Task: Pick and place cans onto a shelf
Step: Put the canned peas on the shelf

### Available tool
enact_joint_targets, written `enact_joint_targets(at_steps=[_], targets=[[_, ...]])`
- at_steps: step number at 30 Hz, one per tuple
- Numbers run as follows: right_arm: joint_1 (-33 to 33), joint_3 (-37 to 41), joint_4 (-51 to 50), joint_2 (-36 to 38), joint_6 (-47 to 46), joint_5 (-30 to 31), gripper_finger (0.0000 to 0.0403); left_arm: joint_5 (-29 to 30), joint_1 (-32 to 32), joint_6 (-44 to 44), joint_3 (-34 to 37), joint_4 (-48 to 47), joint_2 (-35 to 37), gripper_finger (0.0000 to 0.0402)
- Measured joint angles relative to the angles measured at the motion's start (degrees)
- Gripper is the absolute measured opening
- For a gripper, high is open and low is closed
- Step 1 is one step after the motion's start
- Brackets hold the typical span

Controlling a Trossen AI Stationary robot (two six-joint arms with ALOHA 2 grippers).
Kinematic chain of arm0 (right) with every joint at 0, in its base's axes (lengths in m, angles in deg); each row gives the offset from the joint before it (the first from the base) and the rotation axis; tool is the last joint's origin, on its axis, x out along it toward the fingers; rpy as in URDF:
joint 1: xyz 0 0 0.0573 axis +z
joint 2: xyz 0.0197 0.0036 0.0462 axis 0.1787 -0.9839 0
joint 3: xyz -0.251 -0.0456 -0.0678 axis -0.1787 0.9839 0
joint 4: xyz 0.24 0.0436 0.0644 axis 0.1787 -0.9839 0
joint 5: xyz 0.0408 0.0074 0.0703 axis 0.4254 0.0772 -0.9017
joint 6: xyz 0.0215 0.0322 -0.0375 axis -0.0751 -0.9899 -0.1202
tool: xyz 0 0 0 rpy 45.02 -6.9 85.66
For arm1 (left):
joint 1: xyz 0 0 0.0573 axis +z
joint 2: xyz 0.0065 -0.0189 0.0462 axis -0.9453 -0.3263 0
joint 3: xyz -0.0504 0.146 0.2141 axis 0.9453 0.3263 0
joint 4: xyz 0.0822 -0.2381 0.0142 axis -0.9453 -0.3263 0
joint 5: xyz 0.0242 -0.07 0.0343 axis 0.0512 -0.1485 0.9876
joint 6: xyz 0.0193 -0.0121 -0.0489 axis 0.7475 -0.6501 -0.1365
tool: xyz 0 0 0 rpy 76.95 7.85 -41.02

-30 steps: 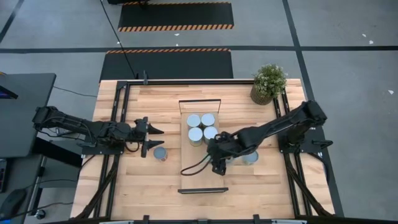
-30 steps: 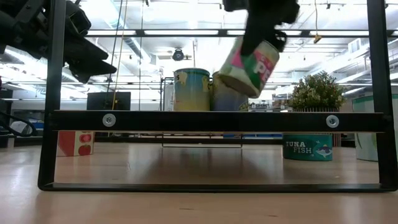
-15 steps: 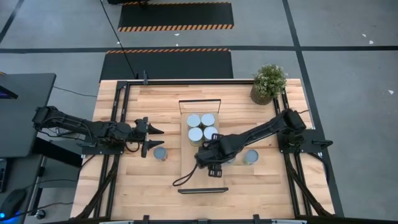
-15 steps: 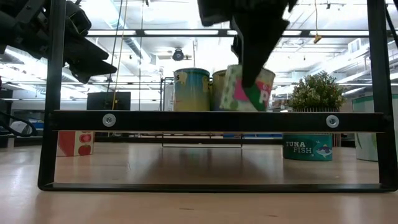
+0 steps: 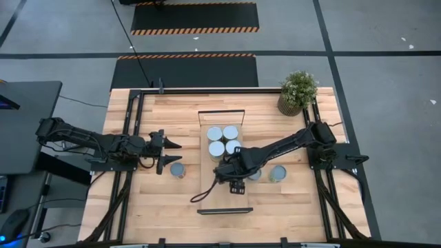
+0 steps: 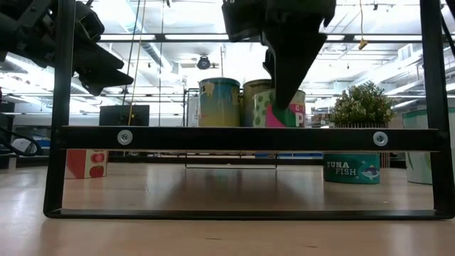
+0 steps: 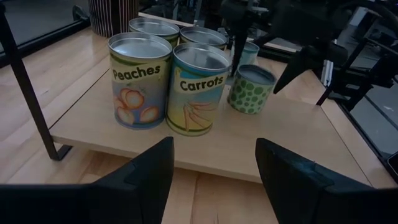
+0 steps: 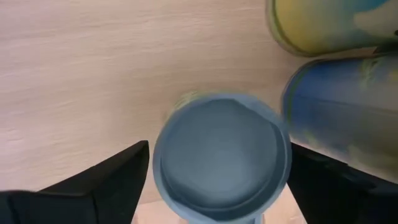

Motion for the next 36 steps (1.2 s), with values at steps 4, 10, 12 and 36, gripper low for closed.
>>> enact_joint_targets(at_steps=[4, 10, 12, 36], targets=[[1.3, -1.6, -1.0, 0.1, -0.6, 2.5, 0.0362, 0.0, 0.0, 0.0, 0.0, 0.0, 0.0, 0.0231], [3.3, -4.7, -2.6, 0.2, 1.2, 7.5, 0.0363, 0.0, 0.0, 0.0, 0.0, 0.0, 0.0, 0.0231], [3.9, -4.7, -2.6, 0.2, 2.5, 7.8, 0.0363, 0.0, 0.0, 0.0, 0.0, -0.1, 0.0, 0.0231], [10.7, 2.6, -0.1, 0.0, 18.1, 29.7, 0.0356, 0.0, 0.0, 0.0, 0.0, -0.1, 0.0, 0.0231]])
